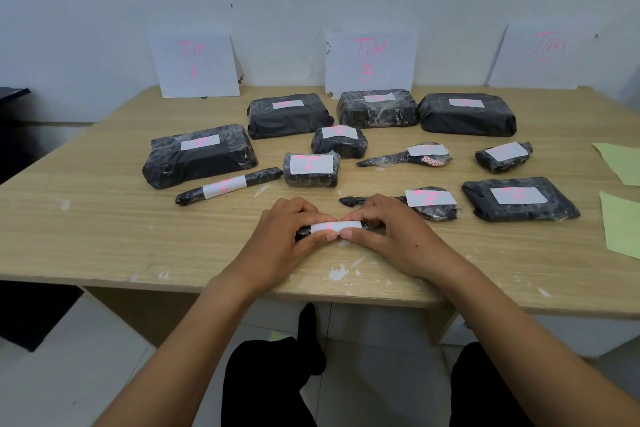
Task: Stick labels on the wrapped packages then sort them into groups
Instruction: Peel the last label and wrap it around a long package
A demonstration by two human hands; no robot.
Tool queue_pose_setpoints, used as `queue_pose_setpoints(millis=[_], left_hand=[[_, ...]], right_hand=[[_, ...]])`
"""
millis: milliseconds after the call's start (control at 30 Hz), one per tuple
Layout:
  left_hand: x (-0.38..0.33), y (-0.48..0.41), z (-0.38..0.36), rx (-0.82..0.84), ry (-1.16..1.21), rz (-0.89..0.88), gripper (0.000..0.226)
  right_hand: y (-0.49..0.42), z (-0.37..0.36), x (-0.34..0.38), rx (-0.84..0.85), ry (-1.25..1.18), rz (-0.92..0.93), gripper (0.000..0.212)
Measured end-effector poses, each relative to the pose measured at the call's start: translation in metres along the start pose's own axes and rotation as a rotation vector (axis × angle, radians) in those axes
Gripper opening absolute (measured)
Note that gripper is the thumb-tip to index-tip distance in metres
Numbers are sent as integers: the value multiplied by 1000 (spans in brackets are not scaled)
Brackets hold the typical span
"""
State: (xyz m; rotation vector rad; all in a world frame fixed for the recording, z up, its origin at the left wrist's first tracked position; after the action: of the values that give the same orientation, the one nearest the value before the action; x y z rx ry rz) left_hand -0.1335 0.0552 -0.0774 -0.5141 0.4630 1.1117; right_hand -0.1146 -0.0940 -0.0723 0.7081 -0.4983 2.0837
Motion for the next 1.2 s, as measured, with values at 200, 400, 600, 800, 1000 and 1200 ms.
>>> queue_pose_setpoints(millis=[200, 400, 600, 800, 1000, 1200], left_hand=[[2, 1, 9, -8, 112, 52, 25], [10, 3, 10, -4, 90, 93, 35], [5, 3, 5, -11, 83, 60, 53], [0, 5, 6, -51, 78, -5, 32], [1, 9, 4, -53, 20, 1, 29], [11, 15, 9, -175, 28, 94, 38]], right_hand=[[6, 7, -1, -93, -93, -30, 18], [5, 4, -3, -66, -8, -16, 22], [4, 2, -2, -72, 72, 16, 25], [4, -3, 6, -42, 146, 47, 31], [5, -3, 4, -25, 24, 41, 31], [13, 0, 8, -83, 60, 22, 25]])
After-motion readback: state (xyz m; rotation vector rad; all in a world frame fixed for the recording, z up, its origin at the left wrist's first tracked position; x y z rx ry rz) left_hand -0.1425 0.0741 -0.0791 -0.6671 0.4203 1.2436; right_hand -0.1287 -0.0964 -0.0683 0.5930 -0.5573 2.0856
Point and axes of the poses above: each hand's wrist, its own y-axis away from the middle knuckle, its own z-axis out of the back of the hand, x = y × z, the point moved 8 cm from there along -y, towards the middle knuckle, and after that the axes turned 8 degrees about x, right-handed, at the moved point
